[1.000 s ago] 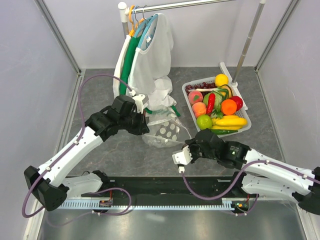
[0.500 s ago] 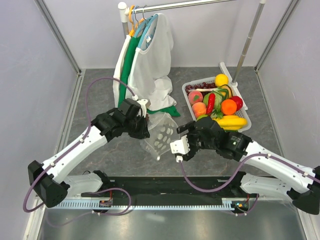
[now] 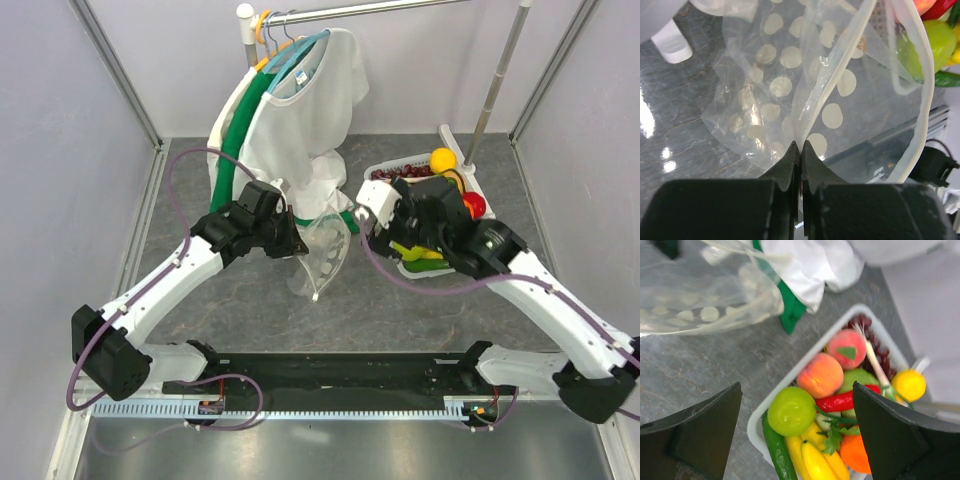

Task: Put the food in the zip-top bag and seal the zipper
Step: Open the zipper of the food storage bag, then pick up the fake fruit from the bin.

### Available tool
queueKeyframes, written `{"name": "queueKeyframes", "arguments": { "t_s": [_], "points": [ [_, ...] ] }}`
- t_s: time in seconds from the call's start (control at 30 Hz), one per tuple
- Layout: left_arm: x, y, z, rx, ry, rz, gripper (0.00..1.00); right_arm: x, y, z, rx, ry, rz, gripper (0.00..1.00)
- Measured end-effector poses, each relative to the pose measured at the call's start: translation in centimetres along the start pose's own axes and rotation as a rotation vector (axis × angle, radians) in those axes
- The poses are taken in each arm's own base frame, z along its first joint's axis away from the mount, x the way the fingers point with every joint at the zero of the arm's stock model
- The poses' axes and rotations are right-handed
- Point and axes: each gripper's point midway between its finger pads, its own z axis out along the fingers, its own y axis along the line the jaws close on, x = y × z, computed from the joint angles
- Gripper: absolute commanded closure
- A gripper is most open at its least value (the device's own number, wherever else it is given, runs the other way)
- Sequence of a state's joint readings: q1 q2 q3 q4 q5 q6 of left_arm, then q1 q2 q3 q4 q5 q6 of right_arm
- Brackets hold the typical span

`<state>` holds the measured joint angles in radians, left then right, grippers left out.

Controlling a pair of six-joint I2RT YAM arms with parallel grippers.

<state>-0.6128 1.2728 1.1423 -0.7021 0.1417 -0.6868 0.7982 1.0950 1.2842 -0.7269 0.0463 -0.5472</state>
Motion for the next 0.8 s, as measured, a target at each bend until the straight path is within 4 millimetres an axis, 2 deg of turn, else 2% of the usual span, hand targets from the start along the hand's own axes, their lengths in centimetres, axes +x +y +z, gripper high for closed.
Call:
{"name": "queueKeyframes", "arguments": {
  "t_s": [0.2, 0.27, 0.37, 0.47, 0.67, 0.8],
  "points": [
    [-0.9, -0.9, 0.6, 0.029, -0.033, -0.059, 0.98, 5.5, -5.5, 2.4, 0.025, 0.203, 0.28, 0.05],
    [-1.1, -1.1, 0.7, 0.035, -0.039, -0.066, 0.98, 7.0, -6.1, 2.2, 0.012, 0.242, 0.326, 0.05],
    [-1.3, -1.3, 0.8, 0.047, -0.047, -0.07, 0.98, 8.4, -5.1, 1.4, -0.055, 0.285, 0.355, 0.05],
    [-1.2, -1.5, 1.0, 0.061, -0.044, -0.069, 0.98, 8.8, -3.3, 1.1, -0.142, 0.294, 0.333, 0.05],
    [-0.8, -1.6, 1.2, 0.073, -0.038, -0.063, 0.98, 12.6, 0.1, 1.4, -0.289, 0.352, 0.171, 0.04],
    [-0.4, -1.3, 1.2, 0.07, -0.033, -0.063, 0.98, 13.8, 0.7, 1.7, -0.336, 0.362, 0.05, 0.02]
  ]
}}
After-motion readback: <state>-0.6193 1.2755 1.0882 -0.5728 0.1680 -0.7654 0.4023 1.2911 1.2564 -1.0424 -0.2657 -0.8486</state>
